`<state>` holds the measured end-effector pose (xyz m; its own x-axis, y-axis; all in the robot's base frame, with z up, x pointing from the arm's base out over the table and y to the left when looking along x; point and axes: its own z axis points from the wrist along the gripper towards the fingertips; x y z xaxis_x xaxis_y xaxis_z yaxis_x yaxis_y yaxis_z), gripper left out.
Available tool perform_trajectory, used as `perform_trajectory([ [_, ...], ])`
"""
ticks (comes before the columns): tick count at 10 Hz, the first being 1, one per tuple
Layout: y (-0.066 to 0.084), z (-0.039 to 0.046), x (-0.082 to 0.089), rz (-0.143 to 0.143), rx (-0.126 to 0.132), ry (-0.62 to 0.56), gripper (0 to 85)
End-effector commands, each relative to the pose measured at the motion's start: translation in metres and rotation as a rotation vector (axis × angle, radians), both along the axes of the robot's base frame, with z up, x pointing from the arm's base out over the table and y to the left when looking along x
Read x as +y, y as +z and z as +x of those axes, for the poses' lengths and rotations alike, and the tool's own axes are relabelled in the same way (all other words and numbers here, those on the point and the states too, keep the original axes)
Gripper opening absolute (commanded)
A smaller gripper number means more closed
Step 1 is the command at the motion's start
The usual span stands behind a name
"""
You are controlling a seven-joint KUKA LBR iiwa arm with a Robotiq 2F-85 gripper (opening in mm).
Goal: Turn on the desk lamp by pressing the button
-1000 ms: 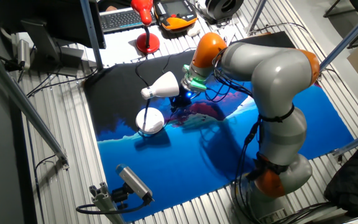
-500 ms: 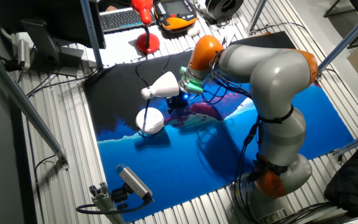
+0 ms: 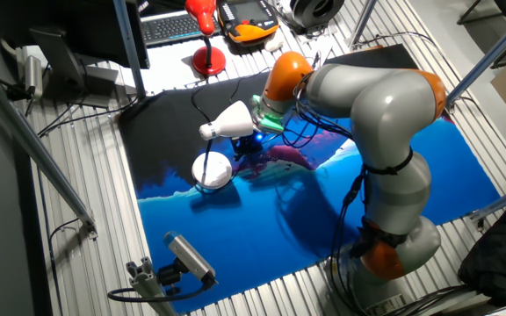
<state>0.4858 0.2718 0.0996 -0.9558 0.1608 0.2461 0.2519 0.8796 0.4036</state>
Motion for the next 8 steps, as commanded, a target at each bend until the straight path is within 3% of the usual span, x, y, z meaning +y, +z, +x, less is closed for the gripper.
perform_trajectory([
  [1, 0.0002, 0.0, 0.0006, -0.002, 0.003, -0.011, 0.0],
  [6, 0.0002, 0.0, 0.0006, 0.007, -0.015, -0.02, 0.0],
  [8, 0.0002, 0.0, 0.0006, -0.005, -0.003, -0.032, 0.0],
])
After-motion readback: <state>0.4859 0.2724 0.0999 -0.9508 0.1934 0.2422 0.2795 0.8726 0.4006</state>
